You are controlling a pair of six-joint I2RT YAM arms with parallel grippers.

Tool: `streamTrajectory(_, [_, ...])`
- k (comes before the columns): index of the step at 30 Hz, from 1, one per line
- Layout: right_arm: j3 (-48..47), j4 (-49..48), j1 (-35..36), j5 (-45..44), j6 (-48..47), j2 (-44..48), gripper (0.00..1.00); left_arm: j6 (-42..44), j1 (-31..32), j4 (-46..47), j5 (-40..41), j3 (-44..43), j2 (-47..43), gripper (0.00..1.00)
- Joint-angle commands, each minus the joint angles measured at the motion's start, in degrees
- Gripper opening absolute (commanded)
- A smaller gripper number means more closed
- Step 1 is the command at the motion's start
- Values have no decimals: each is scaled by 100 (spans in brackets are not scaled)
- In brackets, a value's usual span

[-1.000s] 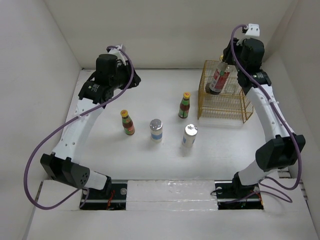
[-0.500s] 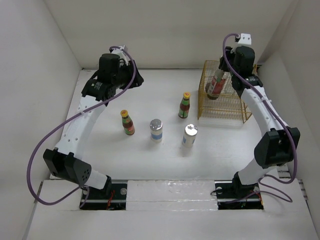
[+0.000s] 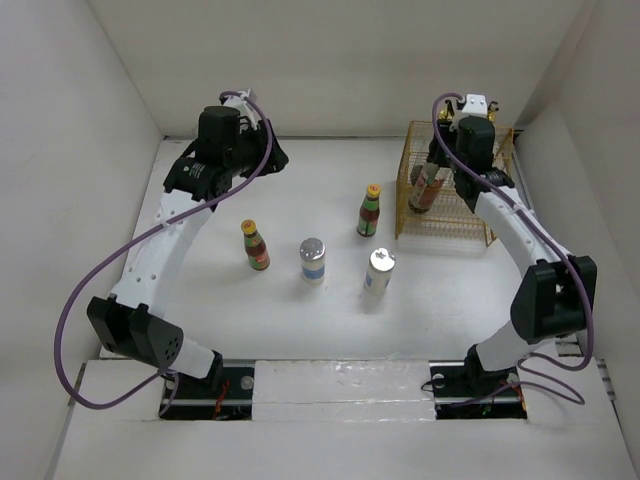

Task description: Organize the condiment bottles

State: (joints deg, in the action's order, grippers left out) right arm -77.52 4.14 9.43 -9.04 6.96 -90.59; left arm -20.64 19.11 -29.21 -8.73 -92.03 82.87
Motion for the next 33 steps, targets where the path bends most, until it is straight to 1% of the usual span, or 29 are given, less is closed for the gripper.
streamTrajectory(1, [17,-643,103,-1,69,393,53,25,5,197,-15,-70,-86,46])
streamTrajectory(2, [17,-573,103,-1,69,454,58,25,5,197,-15,-70,-87,46])
streamTrajectory(3, [17,-572,103,-1,69,454,71,25,5,197,38,-9,-87,46])
streamTrajectory(6, [-70,-284,103,-1,69,577,83,25,5,197,91,62,-192,47])
streamTrajectory(7, [-210,-187,103,-1,69,629,91,25,5,197,152,62,-192,47])
streamTrajectory(10, [-517,183,155,-54,8,770,98,25,5,197,205,114,-245,50])
streamTrajectory(12, [-659,376,208,-203,7,849,98,25,5,197,258,115,-297,54])
streamTrajectory(14, [-808,850,340,-317,-46,980,98,-27,5,197,258,281,-298,56])
streamTrajectory(15, [-809,999,418,-457,-46,1060,98,-27,5,197,206,282,-359,56])
streamTrajectory(18, [-643,1719,840,-511,-46,1481,98,-27,5,197,205,423,-421,56])
streamTrajectory(19, [-564,1965,1111,-424,6,1578,98,-27,5,197,205,423,-499,56])
streamTrajectory(20, [-502,2585,1244,-354,7,1666,98,-27,5,197,205,423,-500,56])
streamTrajectory(21, [-423,2966,1385,-301,94,1780,99,-27,5,197,205,423,-552,56])
streamTrajectory(22, [-422,3344,1508,-74,95,1833,99,-27,5,197,205,475,-553,56])
streamTrajectory(23, [-327,3974,1761,128,173,1895,99,-27,5,197,266,475,-605,56])
streamTrajectory(25, [-133,4453,2044,419,393,2106,99,34,5,197,267,475,-605,56])
streamTrajectory(26, [-54,4725,2332,673,463,2193,99,34,5,197,267,475,-605,56])
streamTrajectory(30, [95,5210,2782,693,859,2431,99,34,5,197,188,423,-605,56])
streamTrajectory(33, [447,5054,2836,797,964,2484,99,34,5,320,30,484,-658,56])
